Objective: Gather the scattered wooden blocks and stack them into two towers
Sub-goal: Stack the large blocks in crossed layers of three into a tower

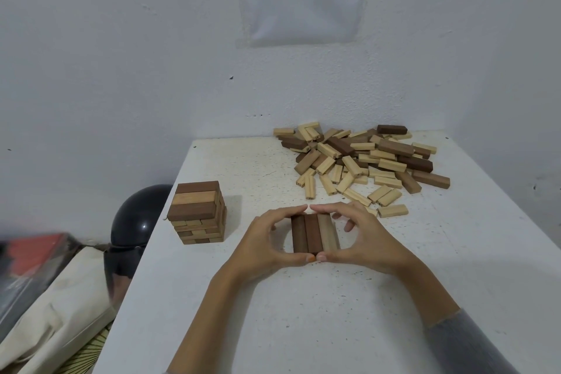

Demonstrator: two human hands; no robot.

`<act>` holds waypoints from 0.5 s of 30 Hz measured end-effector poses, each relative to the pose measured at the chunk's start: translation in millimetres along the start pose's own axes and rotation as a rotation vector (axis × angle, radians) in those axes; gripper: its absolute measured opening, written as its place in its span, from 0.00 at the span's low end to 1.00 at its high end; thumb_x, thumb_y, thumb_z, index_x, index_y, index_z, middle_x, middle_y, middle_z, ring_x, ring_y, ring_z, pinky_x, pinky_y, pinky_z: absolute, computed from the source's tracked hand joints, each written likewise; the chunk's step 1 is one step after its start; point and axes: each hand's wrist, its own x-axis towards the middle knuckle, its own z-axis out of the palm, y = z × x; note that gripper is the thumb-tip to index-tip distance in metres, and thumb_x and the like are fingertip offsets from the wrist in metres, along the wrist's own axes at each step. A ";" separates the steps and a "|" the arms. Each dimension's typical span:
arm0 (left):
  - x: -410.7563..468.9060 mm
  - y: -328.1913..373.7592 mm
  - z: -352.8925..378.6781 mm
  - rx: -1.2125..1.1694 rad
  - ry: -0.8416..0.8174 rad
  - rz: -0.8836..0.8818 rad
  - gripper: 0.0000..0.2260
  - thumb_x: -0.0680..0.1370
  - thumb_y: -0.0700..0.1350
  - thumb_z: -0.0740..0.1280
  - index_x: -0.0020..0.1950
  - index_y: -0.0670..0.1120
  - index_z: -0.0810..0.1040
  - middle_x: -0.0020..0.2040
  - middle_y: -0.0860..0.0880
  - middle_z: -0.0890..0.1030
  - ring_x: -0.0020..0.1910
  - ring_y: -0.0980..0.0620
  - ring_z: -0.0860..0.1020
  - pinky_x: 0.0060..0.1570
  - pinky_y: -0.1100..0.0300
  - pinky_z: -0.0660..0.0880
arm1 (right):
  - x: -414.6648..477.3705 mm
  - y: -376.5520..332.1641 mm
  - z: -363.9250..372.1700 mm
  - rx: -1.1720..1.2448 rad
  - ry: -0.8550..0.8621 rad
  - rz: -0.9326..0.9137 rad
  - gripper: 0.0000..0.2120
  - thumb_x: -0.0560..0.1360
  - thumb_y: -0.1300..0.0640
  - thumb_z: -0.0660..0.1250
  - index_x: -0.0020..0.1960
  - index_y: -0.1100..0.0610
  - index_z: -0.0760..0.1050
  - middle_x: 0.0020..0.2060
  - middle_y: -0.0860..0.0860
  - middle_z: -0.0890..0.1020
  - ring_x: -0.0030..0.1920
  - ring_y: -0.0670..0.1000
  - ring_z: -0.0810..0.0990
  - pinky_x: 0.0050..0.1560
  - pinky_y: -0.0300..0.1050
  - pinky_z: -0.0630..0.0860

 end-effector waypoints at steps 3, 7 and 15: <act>1.9 11.2 -9.3 0.007 0.010 0.057 0.35 0.64 0.55 0.80 0.69 0.59 0.71 0.65 0.63 0.75 0.65 0.62 0.70 0.56 0.73 0.65 | -0.5 -9.8 -7.6 0.015 0.026 -0.035 0.37 0.61 0.48 0.82 0.65 0.33 0.70 0.57 0.39 0.71 0.56 0.35 0.68 0.50 0.25 0.67; 4.8 26.1 -27.4 0.036 0.026 0.120 0.35 0.65 0.52 0.80 0.70 0.59 0.71 0.64 0.62 0.76 0.65 0.61 0.71 0.57 0.74 0.65 | 6.3 -23.9 -15.8 0.027 0.046 -0.100 0.36 0.60 0.43 0.81 0.65 0.32 0.70 0.60 0.40 0.73 0.62 0.41 0.70 0.60 0.37 0.69; 10.5 55.8 -76.2 0.143 0.098 0.238 0.36 0.64 0.50 0.81 0.70 0.56 0.71 0.62 0.64 0.75 0.62 0.66 0.71 0.59 0.75 0.64 | 29.4 -63.4 -27.3 0.031 0.108 -0.232 0.36 0.60 0.45 0.80 0.66 0.39 0.73 0.62 0.39 0.76 0.64 0.44 0.70 0.60 0.34 0.68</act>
